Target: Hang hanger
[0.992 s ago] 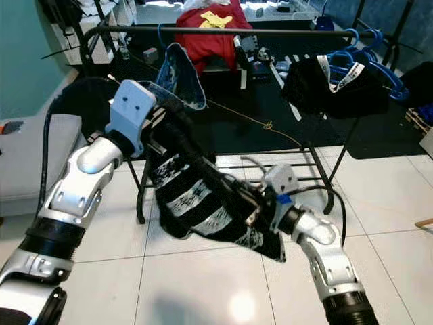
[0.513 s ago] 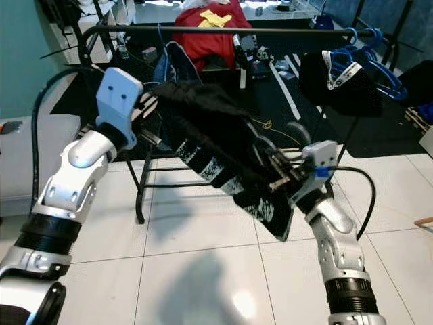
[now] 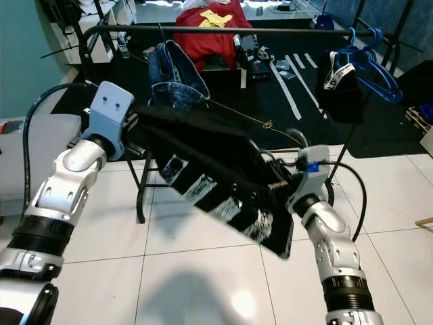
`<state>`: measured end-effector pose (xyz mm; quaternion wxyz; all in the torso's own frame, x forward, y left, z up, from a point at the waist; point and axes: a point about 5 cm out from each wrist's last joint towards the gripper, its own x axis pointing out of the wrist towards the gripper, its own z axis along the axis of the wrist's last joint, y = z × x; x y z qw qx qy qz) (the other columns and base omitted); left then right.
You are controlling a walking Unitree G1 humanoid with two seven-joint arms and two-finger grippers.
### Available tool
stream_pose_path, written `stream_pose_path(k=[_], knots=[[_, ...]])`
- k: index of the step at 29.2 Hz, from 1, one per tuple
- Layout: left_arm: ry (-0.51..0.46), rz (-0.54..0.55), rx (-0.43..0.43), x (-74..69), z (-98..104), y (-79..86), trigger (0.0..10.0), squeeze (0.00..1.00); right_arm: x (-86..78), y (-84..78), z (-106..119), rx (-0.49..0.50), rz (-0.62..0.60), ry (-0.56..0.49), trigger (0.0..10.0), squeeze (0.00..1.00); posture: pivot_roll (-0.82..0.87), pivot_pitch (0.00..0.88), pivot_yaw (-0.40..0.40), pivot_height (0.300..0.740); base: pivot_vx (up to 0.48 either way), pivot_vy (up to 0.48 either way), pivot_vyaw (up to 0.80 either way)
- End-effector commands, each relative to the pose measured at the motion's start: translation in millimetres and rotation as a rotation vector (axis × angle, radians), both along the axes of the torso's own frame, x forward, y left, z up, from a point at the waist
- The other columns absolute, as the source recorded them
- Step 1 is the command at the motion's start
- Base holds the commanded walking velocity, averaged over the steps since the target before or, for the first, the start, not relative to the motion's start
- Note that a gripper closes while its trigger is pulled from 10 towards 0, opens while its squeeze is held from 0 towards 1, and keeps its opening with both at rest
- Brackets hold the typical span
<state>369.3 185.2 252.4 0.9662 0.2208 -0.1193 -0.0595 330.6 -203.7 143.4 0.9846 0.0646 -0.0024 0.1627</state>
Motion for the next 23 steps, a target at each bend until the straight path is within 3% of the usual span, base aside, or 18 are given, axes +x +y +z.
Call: stream_pose_path(k=[1, 4, 6, 8, 9, 10, 11, 12, 13, 14, 16, 20, 23], knots=[[-0.087, 0.118, -0.018, -6.4, 18, 29.0, 0.0, 0.0, -5.7, -28.0, -15, 0.03, -0.166, 0.081, 0.0, 0.0, 0.04, 0.104, 0.029, 0.74, 0.0, 0.0, 0.0], [-0.12, 0.1, -0.031, -8.7, 24, 27.0, 0.0, 0.0, -6.9, -32.7, -20, 0.054, -0.209, 0.108, 0.0, 0.0, 0.04, 0.104, 0.029, 0.74, 0.0, 0.0, 0.0], [-0.19, -0.064, -0.113, -21.7, 41, 1.6, 0.0, 0.0, -8.9, -48.6, -26, 0.181, -0.358, 0.121, 0.0, 0.0, 0.05, 0.104, 0.036, 0.74, 0.0, 0.0, 0.0], [-0.19, -0.064, -0.113, -21.7, 41, 1.6, 0.0, 0.0, -8.9, -48.6, -26, 0.181, -0.358, 0.121, 0.0, 0.0, 0.05, 0.104, 0.036, 0.74, 0.0, 0.0, 0.0], [-0.202, -0.133, -0.142, -26.9, 44, -8.1, 0.0, 0.0, -9.3, -52.9, -27, 0.225, -0.401, 0.117, 0.0, 0.0, 0.05, 0.104, 0.036, 0.74, 0.0, 0.0, 0.0], [-0.202, -0.133, -0.142, -26.9, 44, -8.1, 0.0, 0.0, -9.3, -52.9, -27, 0.225, -0.401, 0.117, 0.0, 0.0, 0.05, 0.104, 0.036, 0.74, 0.0, 0.0, 0.0], [-0.178, -0.281, -0.18, -35.0, 43, -24.5, 0.0, 0.0, -8.8, -56.2, -27, 0.298, -0.439, 0.112, 0.0, 0.0, 0.05, 0.106, 0.037, 0.74, 0.0, 0.0, 0.0], [-0.178, -0.281, -0.18, -35.0, 43, -24.5, 0.0, 0.0, -8.8, -56.2, -27, 0.298, -0.439, 0.112, 0.0, 0.0, 0.05, 0.106, 0.037, 0.74, 0.0, 0.0, 0.0], [-0.13, -0.427, -0.196, -43.7, 38, -39.3, 0.0, 0.0, -7.8, -56.7, -26, 0.339, -0.449, 0.111, 0.0, 0.0, 0.05, 0.106, 0.034, 0.74, 0.0, 0.0, 0.0], [-0.13, -0.427, -0.196, -43.7, 38, -39.3, 0.0, 0.0, -7.8, -56.7, -26, 0.339, -0.449, 0.111, 0.0, 0.0, 0.05, 0.106, 0.034, 0.74, 0.0, 0.0, 0.0], [-0.007, -0.655, -0.146, -60.5, 20, -61.1, 0.0, 0.0, -5.1, -54.4, -23, 0.37, -0.43, 0.108, 0.0, 0.0, 0.05, 0.105, 0.032, 0.74, 0.0, 0.0, 0.0], [0.041, -0.711, -0.117, -65.6, 12, -66.6, 0.0, 0.0, -3.9, -52.8, -22, 0.366, -0.417, 0.111, 0.0, 0.0, 0.05, 0.105, 0.032, 0.74, 0.0, 0.0, 0.0], [0.111, -0.707, -0.075, -66.6, -5, -77.9, 0.0, 0.0, 1.0, -30.7, -9, 0.219, -0.238, 0.07, 0.0, 0.0, 0.04, 0.101, 0.033, 0.74, 0.0, 0.0, 0.0]])
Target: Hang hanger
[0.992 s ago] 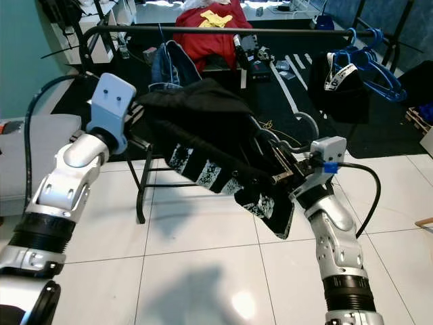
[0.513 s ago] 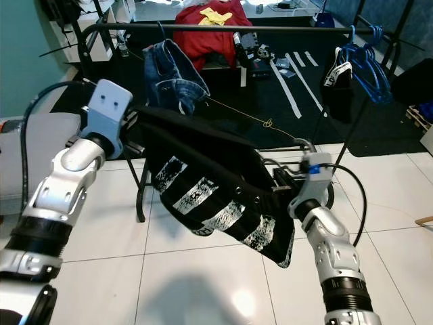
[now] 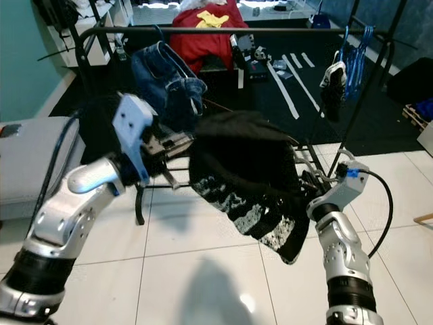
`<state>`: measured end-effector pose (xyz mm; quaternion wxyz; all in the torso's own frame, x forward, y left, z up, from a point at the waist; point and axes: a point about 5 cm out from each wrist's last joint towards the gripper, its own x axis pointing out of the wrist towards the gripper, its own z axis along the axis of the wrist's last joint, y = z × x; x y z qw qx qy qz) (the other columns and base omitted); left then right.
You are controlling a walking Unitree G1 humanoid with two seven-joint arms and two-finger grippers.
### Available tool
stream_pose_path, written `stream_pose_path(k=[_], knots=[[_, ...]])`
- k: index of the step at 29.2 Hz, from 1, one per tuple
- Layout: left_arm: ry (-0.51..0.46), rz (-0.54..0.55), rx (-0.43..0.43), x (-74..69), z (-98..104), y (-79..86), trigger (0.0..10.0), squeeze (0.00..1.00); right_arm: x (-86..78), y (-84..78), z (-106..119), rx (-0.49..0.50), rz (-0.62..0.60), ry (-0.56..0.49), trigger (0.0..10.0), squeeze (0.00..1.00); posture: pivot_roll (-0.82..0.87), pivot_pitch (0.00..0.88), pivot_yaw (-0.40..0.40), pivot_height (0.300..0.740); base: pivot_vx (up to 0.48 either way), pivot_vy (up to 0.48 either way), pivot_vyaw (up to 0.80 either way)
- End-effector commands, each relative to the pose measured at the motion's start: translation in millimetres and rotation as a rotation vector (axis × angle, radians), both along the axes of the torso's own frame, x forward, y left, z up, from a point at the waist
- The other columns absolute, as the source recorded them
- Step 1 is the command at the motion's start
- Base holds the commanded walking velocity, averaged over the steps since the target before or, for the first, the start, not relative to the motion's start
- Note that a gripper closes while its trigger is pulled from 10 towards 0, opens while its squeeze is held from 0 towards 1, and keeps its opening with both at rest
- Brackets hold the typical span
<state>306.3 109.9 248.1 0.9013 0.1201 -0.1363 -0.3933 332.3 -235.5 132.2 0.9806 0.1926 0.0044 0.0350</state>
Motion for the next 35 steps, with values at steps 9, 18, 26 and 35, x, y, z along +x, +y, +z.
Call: stream_pose_path(k=[9, 18, 26, 35], knots=[[-0.039, 0.169, -0.041, 12.6, 8, 2.0, 0.0, 0.0, -3.1, 37.5, 15, -0.129, 0.322, -0.113, 0.0, 0.0, 0.04, 0.09, 0.037, 0.74, 0.0, 0.0, 0.0], [-0.128, 0.371, 0.054, 29.9, 18, 27.7, 0.0, 0.0, -10.5, 33.7, 4, -0.281, 0.38, -0.054, 0.0, 0.0, 0.04, 0.083, 0.038, 0.74, 0.0, 0.0, 0.0], [-0.174, 0.536, 0.124, 42.3, 28, 56.2, 0.0, 0.0, -22.0, 24.4, -12, -0.409, 0.435, 0.033, 0.0, 0.0, 0.04, 0.085, 0.039, 0.74, 0.0, 0.0, 0.0], [-0.136, 0.659, 0.161, 60.7, 16, 77.0, 0.0, 0.0, -45.5, 57.1, 30, -0.298, 0.781, -0.343, 0.0, 0.0, 0.03, 0.099, 0.045, 0.74, 0.0, 0.0, 0.0]])
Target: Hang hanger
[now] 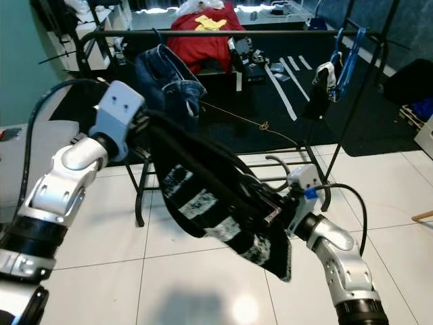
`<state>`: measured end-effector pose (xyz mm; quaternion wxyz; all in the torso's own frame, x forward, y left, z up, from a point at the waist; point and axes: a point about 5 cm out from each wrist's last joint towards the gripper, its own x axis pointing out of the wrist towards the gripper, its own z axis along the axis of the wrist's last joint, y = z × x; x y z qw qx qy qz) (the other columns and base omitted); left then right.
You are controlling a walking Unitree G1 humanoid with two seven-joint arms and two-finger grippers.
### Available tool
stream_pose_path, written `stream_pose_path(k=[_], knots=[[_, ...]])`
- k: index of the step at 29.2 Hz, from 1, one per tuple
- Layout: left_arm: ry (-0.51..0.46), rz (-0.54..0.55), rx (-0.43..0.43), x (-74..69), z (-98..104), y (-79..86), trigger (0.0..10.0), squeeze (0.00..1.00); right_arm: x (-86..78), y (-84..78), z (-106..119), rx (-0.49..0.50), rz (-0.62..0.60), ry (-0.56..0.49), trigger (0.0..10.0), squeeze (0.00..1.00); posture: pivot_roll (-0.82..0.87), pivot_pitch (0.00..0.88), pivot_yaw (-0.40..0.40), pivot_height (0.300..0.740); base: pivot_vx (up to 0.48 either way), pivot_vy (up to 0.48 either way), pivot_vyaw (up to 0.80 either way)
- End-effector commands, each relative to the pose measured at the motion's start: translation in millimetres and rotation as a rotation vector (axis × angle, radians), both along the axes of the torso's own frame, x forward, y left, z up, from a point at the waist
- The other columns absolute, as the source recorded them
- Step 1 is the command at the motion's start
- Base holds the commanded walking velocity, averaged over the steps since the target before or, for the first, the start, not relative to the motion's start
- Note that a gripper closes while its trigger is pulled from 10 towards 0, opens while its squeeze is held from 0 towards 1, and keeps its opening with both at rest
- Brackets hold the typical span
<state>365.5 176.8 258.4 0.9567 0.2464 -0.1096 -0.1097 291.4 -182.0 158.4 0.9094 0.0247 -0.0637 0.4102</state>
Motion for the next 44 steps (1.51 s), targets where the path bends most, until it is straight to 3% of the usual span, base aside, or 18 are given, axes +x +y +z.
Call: stream_pose_path(k=[1, 10, 12, 13, 14, 16, 17, 18, 19, 23, 25, 27, 29, 31, 32, 34, 42, 44], knots=[[-0.032, 0.055, 0.006, 2.8, 5, 10.2, 0.0, 0.0, -5.0, 4.1, 5, 0.006, 0.058, -0.05, 0.0, 0.0, 0.03, 0.099, 0.045, 0.74, 0.0, 0.0, 0.0], [-0.042, 0.027, 0.004, 4.3, 5, 9.2, 0.0, 0.0, -4.1, 3.8, 8, -0.017, 0.065, -0.066, 0.0, 0.0, 0.04, 0.105, 0.041, 0.74, 0.0, 0.0, 0.0], [-0.08, 0.04, 0.002, 4.4, 13, 11.7, 0.0, 0.0, 1.8, -10.9, -28, -0.246, -0.049, 0.131, 0.0, 0.0, 0.04, 0.106, 0.037, 0.74, 0.0, 0.0, 0.0], [-0.08, 0.04, 0.002, 4.4, 13, 11.7, 0.0, 0.0, 1.8, -10.9, -28, -0.246, -0.049, 0.131, 0.0, 0.0, 0.04, 0.106, 0.037, 0.74, 0.0, 0.0, 0.0], [-0.102, 0.06, 0.003, 5.5, 17, 14.8, 0.0, 0.0, 3.1, -23.0, -41, -0.301, -0.14, 0.216, 0.0, 0.0, 0.04, 0.106, 0.036, 0.74, 0.0, 0.0, 0.0], [-0.102, 0.06, 0.003, 5.5, 17, 14.8, 0.0, 0.0, 3.1, -23.0, -41, -0.301, -0.14, 0.216, 0.0, 0.0, 0.04, 0.106, 0.036, 0.74, 0.0, 0.0, 0.0], [-0.131, 0.082, 0.002, 5.6, 23, 18.7, 0.0, 0.0, -1.4, -33.8, -56, -0.374, -0.178, 0.34, 0.0, 0.0, 0.04, 0.105, 0.04, 0.74, 0.0, 0.0, 0.0], [-0.131, 0.082, 0.002, 5.6, 23, 18.7, 0.0, 0.0, -1.4, -33.8, -56, -0.374, -0.178, 0.34, 0.0, 0.0, 0.04, 0.105, 0.04, 0.74, 0.0, 0.0, 0.0], [-0.156, 0.09, -0.003, 5.1, 28, 20.5, 0.0, 0.0, -5.7, -44.3, -66, -0.499, -0.21, 0.362, 0.0, 0.0, 0.03, 0.107, 0.04, 0.74, 0.0, 0.0, 0.0], [-0.172, 0.086, -0.004, 4.7, 32, 20.5, 0.0, 0.0, -8.8, -44.4, -67, -0.502, -0.187, 0.343, 0.0, 0.0, 0.04, 0.106, 0.039, 0.74, 0.0, 0.0, 0.0], [-0.181, 0.077, -0.006, 4.4, 34, 19.5, 0.0, 0.0, -10.6, -40.2, -65, -0.517, -0.144, 0.272, 0.0, 0.0, 0.04, 0.107, 0.041, 0.74, 0.0, 0.0, 0.0], [-0.174, 0.049, -0.009, 5.1, 32, 14.7, 0.0, 0.0, -10.7, -15.0, -32, -0.341, -0.016, -0.045, 0.0, 0.0, 0.03, 0.105, 0.043, 0.74, 0.0, 0.0, 0.0], [-0.17, 0.043, -0.008, 5.5, 31, 13.5, 0.0, 0.0, -13.4, -9.1, -25, -0.317, 0.031, -0.118, 0.0, 0.0, 0.03, 0.105, 0.043, 0.74, 0.0, 0.0, 0.0], [-0.164, 0.043, -0.006, 6.3, 29, 13.4, 0.0, 0.0, -17.5, -5.2, -27, -0.321, 0.096, -0.109, 0.0, 0.0, 0.03, 0.103, 0.042, 0.74, 0.0, 0.0, 0.0], [-0.161, 0.046, -0.002, 6.8, 29, 13.8, 0.0, 0.0, -21.7, -4.5, -35, -0.387, 0.148, -0.088, 0.0, 0.0, 0.03, 0.104, 0.04, 0.74, 0.0, 0.0, 0.0], [-0.16, 0.046, 0.0, 7.1, 29, 14.2, 0.0, 0.0, -21.8, -5.6, -39, -0.418, 0.142, -0.076, 0.0, 0.0, 0.03, 0.103, 0.038, 0.74, 0.0, 0.0, 0.0], [-0.158, 0.024, 0.025, 6.2, 28, 13.1, 0.0, 0.0, -6.0, -11.3, -28, -0.353, -0.054, -0.077, 0.0, 0.0, 0.04, 0.102, 0.04, 0.74, 0.0, 0.0, 0.0], [-0.163, 0.042, 0.035, 6.3, 29, 16.3, 0.0, 0.0, 7.9, -35.0, -34, -0.395, -0.263, 0.028, 0.0, 0.0, 0.04, 0.1, 0.041, 0.74, 0.0, 0.0, 0.0]])
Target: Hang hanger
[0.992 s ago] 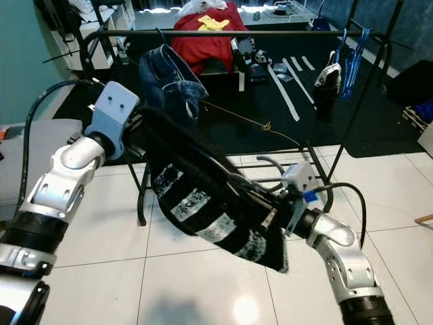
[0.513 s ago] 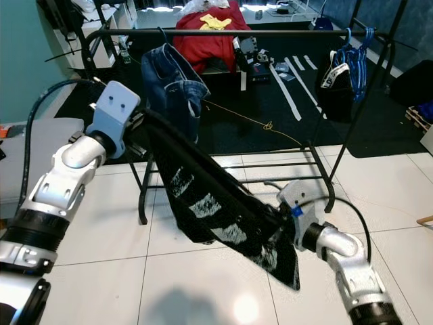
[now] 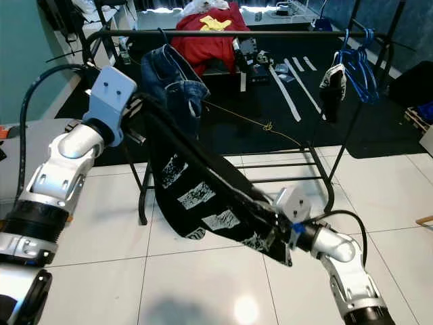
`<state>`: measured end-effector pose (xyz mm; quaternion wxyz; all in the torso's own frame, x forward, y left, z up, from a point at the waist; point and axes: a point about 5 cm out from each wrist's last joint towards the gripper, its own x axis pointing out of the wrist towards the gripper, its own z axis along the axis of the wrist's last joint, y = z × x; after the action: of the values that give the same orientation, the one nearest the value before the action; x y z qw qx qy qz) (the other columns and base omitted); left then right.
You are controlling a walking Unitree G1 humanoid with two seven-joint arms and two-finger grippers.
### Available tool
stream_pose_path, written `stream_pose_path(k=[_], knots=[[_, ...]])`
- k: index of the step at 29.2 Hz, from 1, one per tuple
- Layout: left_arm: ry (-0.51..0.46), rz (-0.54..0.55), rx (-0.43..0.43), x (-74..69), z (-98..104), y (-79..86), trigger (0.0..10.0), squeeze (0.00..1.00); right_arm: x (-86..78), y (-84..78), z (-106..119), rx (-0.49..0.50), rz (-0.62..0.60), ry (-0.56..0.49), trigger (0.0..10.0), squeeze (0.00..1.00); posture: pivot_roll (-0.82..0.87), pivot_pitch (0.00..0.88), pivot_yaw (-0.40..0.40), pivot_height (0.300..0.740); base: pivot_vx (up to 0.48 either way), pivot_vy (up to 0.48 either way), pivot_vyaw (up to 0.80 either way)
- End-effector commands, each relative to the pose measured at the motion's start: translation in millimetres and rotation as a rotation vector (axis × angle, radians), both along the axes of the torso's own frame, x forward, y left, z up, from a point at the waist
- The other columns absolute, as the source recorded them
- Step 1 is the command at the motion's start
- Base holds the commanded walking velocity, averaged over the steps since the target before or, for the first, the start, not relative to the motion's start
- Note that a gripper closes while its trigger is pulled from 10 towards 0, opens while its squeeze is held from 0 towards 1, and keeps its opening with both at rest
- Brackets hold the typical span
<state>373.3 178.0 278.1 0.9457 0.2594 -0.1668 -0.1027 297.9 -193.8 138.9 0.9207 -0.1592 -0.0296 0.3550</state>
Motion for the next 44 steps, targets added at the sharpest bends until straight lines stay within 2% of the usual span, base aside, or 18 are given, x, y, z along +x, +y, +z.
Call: stream_pose_path(k=[1, 6, 8, 10, 13, 15, 17, 19, 21, 24, 26, 33, 34, 37, 38, 39, 40, 44], knots=[[-0.048, 0.068, 0.017, -1.4, 11, 16.8, 0.0, 0.0, 1.7, -32.8, -25, -0.103, -0.193, 0.164, 0.0, 0.0, 0.04, 0.101, 0.041, 0.74, 0.0, 0.0, 0.0], [-0.049, 0.082, 0.023, -0.4, 12, 19.5, 0.0, 0.0, 2.4, -43.1, -29, -0.074, -0.278, 0.189, 0.0, 0.0, 0.04, 0.101, 0.04, 0.74, 0.0, 0.0, 0.0], [-0.046, 0.08, 0.022, -0.3, 11, 19.2, 0.0, 0.0, 6.6, -44.9, -25, 0.093, -0.365, 0.209, 0.0, 0.0, 0.03, 0.102, 0.044, 0.74, 0.0, 0.0, 0.0], [-0.04, 0.07, 0.008, -0.6, 9, 16.5, 0.0, 0.0, 14.1, -41.8, -23, 0.563, -0.522, 0.304, 0.0, 0.0, 0.04, 0.102, 0.044, 0.74, 0.0, 0.0, 0.0], [-0.038, 0.065, 0.006, -0.8, 8, 14.9, 0.0, 0.0, 15.0, -37.4, -22, 0.664, -0.53, 0.316, 0.0, 0.0, 0.04, 0.103, 0.043, 0.74, 0.0, 0.0, 0.0], [-0.037, 0.058, 0.004, -1.0, 8, 13.1, 0.0, 0.0, 13.4, -29.0, -16, 0.5, -0.449, 0.226, 0.0, 0.0, 0.04, 0.102, 0.042, 0.74, 0.0, 0.0, 0.0], [-0.033, 0.045, 0.007, -1.4, 7, 9.9, 0.0, 0.0, -0.6, 2.2, -15, -0.089, -0.053, 0.013, 0.0, 0.0, 0.04, 0.099, 0.044, 0.74, 0.0, 0.0, 0.0], [-0.033, 0.045, 0.007, -1.4, 7, 9.9, 0.0, 0.0, -0.6, 2.2, -15, -0.089, -0.053, 0.013, 0.0, 0.0, 0.04, 0.099, 0.044, 0.74, 0.0, 0.0, 0.0], [-0.032, 0.042, 0.008, -1.3, 7, 9.1, 0.0, 0.0, -9.4, 11.8, -23, -0.277, 0.104, -0.017, 0.0, 0.0, 0.04, 0.098, 0.043, 0.74, 0.0, 0.0, 0.0], [-0.033, 0.025, 0.027, -1.4, 7, 5.1, 0.0, 0.0, -15.8, -1.5, -54, -0.282, 0.044, 0.276, 0.0, 0.0, 0.04, 0.091, 0.041, 0.74, 0.0, 0.0, 0.0], [-0.035, 0.019, 0.037, -1.5, 7, 3.3, 0.0, 0.0, -14.2, -8.8, -56, -0.432, 0.019, 0.216, 0.0, 0.0, 0.04, 0.091, 0.04, 0.74, 0.0, 0.0, 0.0], [-0.031, -0.019, 0.045, -2.5, 5, -4.0, 0.0, 0.0, -5.5, -2.9, -35, -0.318, -0.026, 0.038, 0.0, 0.0, 0.04, 0.086, 0.044, 0.74, 0.0, 0.0, 0.0], [-0.029, -0.023, 0.05, -2.6, 5, -4.9, 0.0, 0.0, 1.1, -4.6, -29, -0.162, -0.143, 0.067, 0.0, 0.0, 0.04, 0.083, 0.045, 0.74, 0.0, 0.0, 0.0], [-0.028, -0.024, 0.053, -2.7, 4, -5.2, 0.0, 0.0, 5.8, -10.1, -27, -0.094, -0.24, 0.073, 0.0, 0.0, 0.04, 0.081, 0.044, 0.74, 0.0, 0.0, 0.0], [-0.029, -0.021, 0.054, -2.8, 4, -4.7, 0.0, 0.0, 15.6, -18.6, -21, 0.261, -0.465, 0.13, 0.0, 0.0, 0.04, 0.077, 0.042, 0.74, 0.0, 0.0, 0.0], [-0.029, -0.021, 0.054, -2.8, 4, -4.7, 0.0, 0.0, 15.6, -18.6, -21, 0.261, -0.465, 0.13, 0.0, 0.0, 0.04, 0.077, 0.042, 0.74, 0.0, 0.0, 0.0], [-0.03, -0.019, 0.054, -2.9, 5, -4.0, 0.0, 0.0, 24.1, -28.4, -14, 0.716, -0.696, 0.208, 0.0, 0.0, 0.04, 0.077, 0.042, 0.74, 0.0, 0.0, 0.0], [-0.028, -0.017, 0.056, -3.9, 4, -2.3, 0.0, 0.0, 13.7, -33.5, -26, 0.16, -0.552, 0.121, 0.0, 0.0, 0.04, 0.078, 0.046, 0.74, 0.0, 0.0, 0.0]])
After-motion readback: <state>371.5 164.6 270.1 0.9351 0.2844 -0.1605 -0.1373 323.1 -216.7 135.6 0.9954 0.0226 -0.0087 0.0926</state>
